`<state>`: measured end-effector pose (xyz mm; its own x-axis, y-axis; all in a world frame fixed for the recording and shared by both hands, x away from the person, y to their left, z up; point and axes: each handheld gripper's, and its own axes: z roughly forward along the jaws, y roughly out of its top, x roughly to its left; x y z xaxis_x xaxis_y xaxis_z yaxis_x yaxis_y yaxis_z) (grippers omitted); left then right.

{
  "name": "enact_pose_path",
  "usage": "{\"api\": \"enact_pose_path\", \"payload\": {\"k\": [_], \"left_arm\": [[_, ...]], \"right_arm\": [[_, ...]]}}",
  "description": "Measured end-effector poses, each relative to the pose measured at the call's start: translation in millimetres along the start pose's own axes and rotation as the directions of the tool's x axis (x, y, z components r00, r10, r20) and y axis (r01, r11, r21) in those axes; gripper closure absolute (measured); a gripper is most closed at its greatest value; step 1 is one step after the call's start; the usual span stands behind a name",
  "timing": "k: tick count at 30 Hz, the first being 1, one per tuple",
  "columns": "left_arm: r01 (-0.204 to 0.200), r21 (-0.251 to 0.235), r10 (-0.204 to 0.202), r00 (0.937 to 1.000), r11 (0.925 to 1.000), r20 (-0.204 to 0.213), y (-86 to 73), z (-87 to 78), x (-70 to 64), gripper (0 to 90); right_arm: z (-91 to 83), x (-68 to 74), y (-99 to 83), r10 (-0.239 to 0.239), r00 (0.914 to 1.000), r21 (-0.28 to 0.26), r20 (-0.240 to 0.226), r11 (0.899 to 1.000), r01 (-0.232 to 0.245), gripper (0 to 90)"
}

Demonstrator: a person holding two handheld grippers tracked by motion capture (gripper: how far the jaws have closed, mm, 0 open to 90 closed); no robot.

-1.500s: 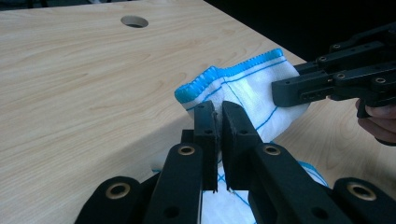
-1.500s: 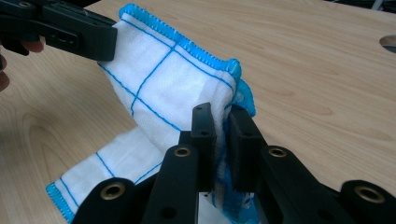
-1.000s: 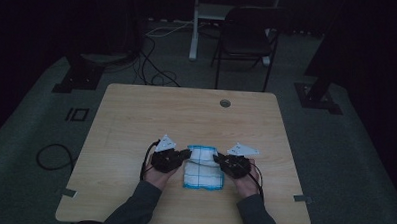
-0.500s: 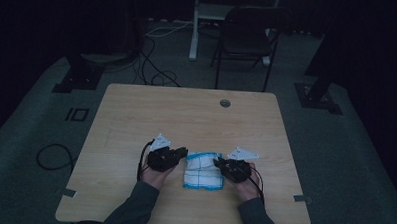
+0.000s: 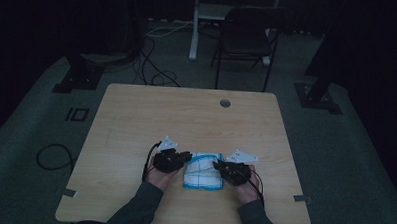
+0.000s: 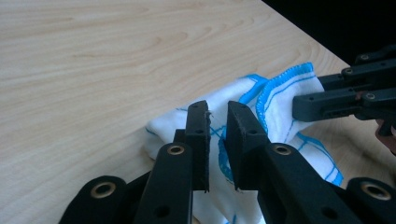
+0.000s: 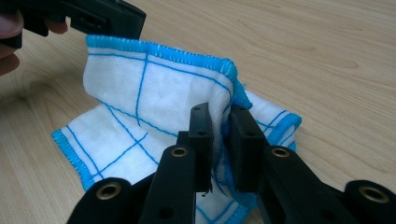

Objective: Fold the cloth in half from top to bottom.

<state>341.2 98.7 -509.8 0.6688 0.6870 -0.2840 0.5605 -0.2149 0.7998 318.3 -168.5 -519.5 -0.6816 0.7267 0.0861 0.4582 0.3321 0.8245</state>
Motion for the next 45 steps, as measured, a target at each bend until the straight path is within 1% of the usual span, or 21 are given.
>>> {"api": "enact_pose_path", "payload": {"k": [5,7,9,11,12,15,18,20,21,25,28,32,34,35,37,39,42,45], "left_arm": [[-0.01,0.01,0.01,0.9997,0.9999,0.024,-1.2,-3.1,-7.1,75.6],[-0.002,0.012,0.002,0.9997,0.9999,0.026,-2.1,-5.0,-7.9,73.2],[0.014,0.011,-0.015,0.9992,0.9998,0.037,-4.1,-7.5,-7.5,72.1],[0.014,0.02,-0.014,0.9994,0.9997,0.033,-5.9,-8.2,-6.9,72.2],[0.012,0.029,-0.012,0.9995,0.9995,0.03,-6.6,-8.2,-6.4,74.6],[0.003,0.039,-0.004,0.9996,0.9993,0.03,-7.5,-8.5,-5.0,86.5],[-0.018,0.037,0.017,0.9995,0.9991,0.028,-5.8,-10.8,-6.6,88.7],[-0.033,0.037,0.032,0.999,0.9988,0.032,-5.1,-13.0,-8.0,88.8],[-0.04,0.037,0.039,0.9988,0.9985,0.029,-5.1,-13.8,-8.8,88.8],[-0.053,0.034,0.051,0.9979,0.998,0.039,-7.9,-16.1,-10.8,88.8],[-0.052,0.033,0.05,0.9974,0.9981,0.052,-13.0,-17.6,-12.4,88.6],[-0.055,0.043,0.053,0.9965,0.9975,0.064,-20.6,-19.1,-14.9,87.9],[-0.052,0.048,0.048,0.9958,0.9975,0.078,-24.5,-20.0,-16.3,85.6],[-0.049,0.055,0.044,0.995,0.9973,0.09,-27.0,-20.2,-17.3,83.3],[-0.056,0.065,0.049,0.9942,0.9963,0.096,-33.5,-20.9,-19.9,81.8],[-0.05,0.069,0.043,0.9936,0.9964,0.104,-39.8,-22.0,-21.6,81.1],[-0.05,0.077,0.042,0.9934,0.9958,0.107,-46.9,-25.0,-22.7,79.7],[-0.042,0.081,0.033,0.9938,0.9959,0.106,-52.4,-28.4,-22.9,78.7]], "right_arm": [[-0.4,2.2,-1.6,0.003,1.0,-0.003,0.003,1.0,-0.003,81.2],[-0.9,2.6,-1.5,0.0,1.0,-0.007,0.007,1.0,0.0,81.3],[-1.4,2.8,-1.2,0.001,1.0,-0.012,0.008,1.0,-0.001,81.3],[-1.6,3.1,-1.1,0.0,1.0,-0.015,0.008,1.0,0.0,81.3],[-1.5,3.3,-1.1,-0.001,1.0,-0.015,0.008,1.0,0.002,81.3],[-1.9,4.9,-0.8,-0.003,1.0,-0.016,0.007,1.0,0.003,81.2],[-4.0,6.4,-1.2,-0.001,1.0,-0.017,0.004,1.0,0.001,80.2],[-6.1,6.6,-2.4,-0.002,1.0,-0.018,-0.002,1.0,0.002,76.8],[-7.7,6.2,-3.4,-0.001,1.0,-0.017,-0.006,1.0,0.001,73.8],[-16.3,2.1,-7.2,0.008,0.9999,-0.025,-0.012,1.0,-0.009,64.2],[-24.7,-2.0,-10.3,0.025,0.9996,-0.036,-0.011,0.999,-0.025,60.5],[-33.6,-7.9,-13.7,0.047,0.9989,-0.057,-0.002,0.997,-0.047,58.7],[-36.4,-9.9,-14.3,0.059,0.9983,-0.066,0.004,0.996,-0.058,58.3],[-37.5,-10.8,-14.5,0.061,0.9981,-0.07,0.006,0.996,-0.06,58.0],[-39.1,-12.0,-14.9,0.067,0.9977,-0.074,0.013,0.995,-0.066,57.7],[-39.6,-12.8,-15.1,0.069,0.9975,-0.076,0.016,0.995,-0.068,57.7],[-39.5,-13.4,-15.2,0.071,0.9973,-0.075,0.019,0.995,-0.069,57.6],[-39.0,-12.8,-15.2,0.07,0.9973,-0.074,0.02,0.995,-0.069,57.4]]}}
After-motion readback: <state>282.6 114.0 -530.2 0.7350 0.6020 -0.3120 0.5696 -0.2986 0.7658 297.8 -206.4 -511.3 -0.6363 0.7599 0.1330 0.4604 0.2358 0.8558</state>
